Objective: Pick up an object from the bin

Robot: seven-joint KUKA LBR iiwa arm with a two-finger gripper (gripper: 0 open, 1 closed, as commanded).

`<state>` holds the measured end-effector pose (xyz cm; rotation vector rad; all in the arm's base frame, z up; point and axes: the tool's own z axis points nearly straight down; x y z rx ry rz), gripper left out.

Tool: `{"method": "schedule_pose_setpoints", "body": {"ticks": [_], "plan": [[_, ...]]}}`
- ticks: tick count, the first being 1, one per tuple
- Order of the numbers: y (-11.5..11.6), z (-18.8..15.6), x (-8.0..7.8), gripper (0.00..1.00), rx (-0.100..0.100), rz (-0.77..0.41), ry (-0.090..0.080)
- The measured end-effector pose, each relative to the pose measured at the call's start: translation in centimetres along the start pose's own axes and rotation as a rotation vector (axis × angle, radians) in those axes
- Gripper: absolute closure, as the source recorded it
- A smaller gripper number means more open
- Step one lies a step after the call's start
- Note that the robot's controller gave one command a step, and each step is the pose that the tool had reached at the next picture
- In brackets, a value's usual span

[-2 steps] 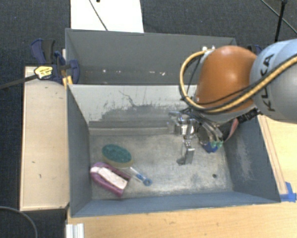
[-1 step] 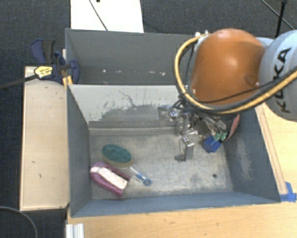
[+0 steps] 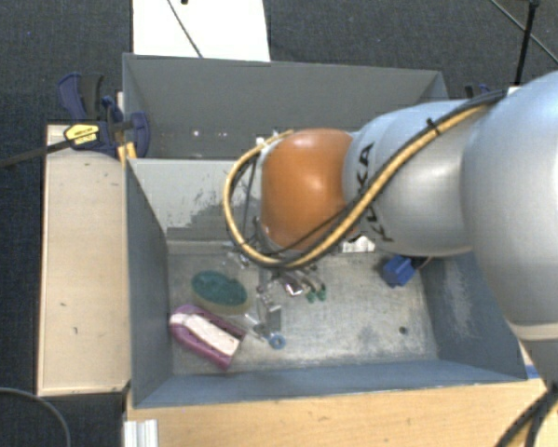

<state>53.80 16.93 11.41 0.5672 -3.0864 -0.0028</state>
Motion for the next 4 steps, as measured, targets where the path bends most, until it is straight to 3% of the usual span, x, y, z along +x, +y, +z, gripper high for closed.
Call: {"method": "schedule_pose_setpoints", "body": {"ticks": [1, 2, 3, 4], "plan": [[2.2, 4.0, -1.7, 0.0, 0.013, -0.06, 0.001], [2.2, 3.7, -1.9, 1.0, 0.009, -0.052, -0.008], [2.1, -5.8, -2.2, 1.0, 0.003, -0.069, -0.014], [3.3, -12.5, -2.5, 1.0, 0.002, -0.07, -0.015]]}}
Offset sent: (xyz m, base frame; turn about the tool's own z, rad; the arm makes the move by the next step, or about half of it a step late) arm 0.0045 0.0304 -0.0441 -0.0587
